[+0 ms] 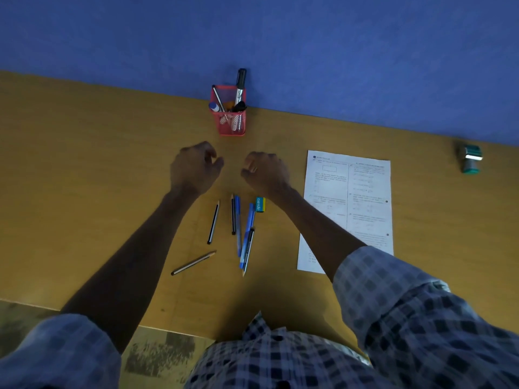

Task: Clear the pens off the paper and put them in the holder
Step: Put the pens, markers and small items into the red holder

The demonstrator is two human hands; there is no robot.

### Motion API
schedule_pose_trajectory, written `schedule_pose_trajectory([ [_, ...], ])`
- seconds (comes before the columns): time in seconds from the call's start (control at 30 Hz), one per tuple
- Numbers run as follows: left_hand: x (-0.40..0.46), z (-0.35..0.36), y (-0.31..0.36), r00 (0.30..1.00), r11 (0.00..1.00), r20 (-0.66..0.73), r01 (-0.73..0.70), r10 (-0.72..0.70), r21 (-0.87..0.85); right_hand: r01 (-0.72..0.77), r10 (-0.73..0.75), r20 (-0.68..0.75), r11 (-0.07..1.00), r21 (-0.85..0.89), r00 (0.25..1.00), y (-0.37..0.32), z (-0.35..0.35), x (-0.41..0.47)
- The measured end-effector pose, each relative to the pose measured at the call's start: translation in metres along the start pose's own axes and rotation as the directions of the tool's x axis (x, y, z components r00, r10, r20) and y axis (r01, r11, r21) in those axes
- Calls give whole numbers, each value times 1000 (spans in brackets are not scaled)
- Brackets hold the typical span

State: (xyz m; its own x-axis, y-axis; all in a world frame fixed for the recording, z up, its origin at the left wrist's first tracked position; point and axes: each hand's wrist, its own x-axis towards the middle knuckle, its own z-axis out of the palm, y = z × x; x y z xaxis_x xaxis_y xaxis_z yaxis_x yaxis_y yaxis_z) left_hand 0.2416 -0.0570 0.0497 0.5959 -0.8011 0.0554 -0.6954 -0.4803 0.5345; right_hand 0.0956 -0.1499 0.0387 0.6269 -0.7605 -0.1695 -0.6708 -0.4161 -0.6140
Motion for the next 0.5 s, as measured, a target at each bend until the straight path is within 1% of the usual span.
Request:
schedule_pose_trajectory([
  [0.07, -17, 5, -5, 999, 999, 46, 15, -17, 28, -54, 57, 71, 998, -38, 996, -1, 9, -8],
  [0.13, -32, 7, -11, 995, 998, 92, 37, -41, 47, -72, 80, 94, 994, -78, 992, -1, 17, -17],
  [0.33, -61, 10, -21, 962, 990, 238, 117, -133, 80, -48, 72, 112, 978, -204, 991, -9, 36, -31],
  [0.5, -75, 14, -23, 947, 992, 301, 93, -115, 86, -44, 69, 97, 970, -239, 993, -19, 45, -36],
])
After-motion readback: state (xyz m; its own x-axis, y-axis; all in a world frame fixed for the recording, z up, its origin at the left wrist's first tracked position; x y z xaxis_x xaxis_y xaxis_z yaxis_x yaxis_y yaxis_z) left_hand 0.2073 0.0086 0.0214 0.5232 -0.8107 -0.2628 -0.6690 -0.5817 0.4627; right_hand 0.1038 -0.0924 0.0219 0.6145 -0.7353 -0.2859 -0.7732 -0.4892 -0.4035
